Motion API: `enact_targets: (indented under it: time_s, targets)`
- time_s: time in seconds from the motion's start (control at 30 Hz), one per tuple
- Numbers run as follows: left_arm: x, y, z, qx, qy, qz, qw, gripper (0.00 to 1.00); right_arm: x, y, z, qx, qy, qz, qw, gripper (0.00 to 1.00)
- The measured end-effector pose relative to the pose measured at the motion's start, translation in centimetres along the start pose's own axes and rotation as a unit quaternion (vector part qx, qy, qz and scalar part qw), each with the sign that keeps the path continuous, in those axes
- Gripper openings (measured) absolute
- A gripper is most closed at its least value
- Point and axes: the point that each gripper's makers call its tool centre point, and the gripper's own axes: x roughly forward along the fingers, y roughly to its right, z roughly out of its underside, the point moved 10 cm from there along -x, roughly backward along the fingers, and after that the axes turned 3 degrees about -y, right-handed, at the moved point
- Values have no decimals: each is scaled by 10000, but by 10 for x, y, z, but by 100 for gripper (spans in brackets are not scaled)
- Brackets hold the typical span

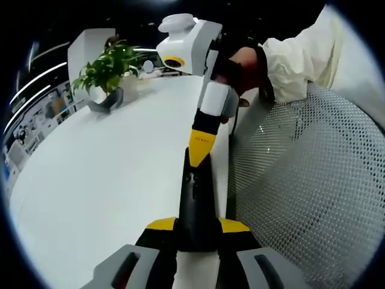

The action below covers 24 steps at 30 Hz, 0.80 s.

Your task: Press the specified remote control buttons in sequence, fully releasing each button before pressing the next.

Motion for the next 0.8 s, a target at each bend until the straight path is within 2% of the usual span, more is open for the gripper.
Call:
enact_targets:
  time_s: [0.07, 0.5, 0.57, 0.63, 0.7, 0.8]
  targets:
    - [0, 0, 0, 20, 9, -3, 10000, 24, -1, -4, 0, -283, -14, 55, 9996, 0]
    - [0, 0, 0, 6, -4, -37, 10000, 25, -10, 0, 3, 69, 7, 312, 9995, 0]
    - [0, 0, 0, -28, -6, -33, 10000, 25, -11, -1, 4, 154, -100, 196, 9996, 0]
    - [1, 0, 0, -19, -2, -34, 10000, 25, -9, -2, 6, 290, -383, 90, 9988, 0]
    - [1, 0, 0, -21, 1, -34, 10000, 25, -8, -2, 6, 220, -356, 244, 9988, 0]
    - [1, 0, 0, -23, 3, -33, 10000, 25, -7, -1, 5, 178, -404, 268, 9987, 0]
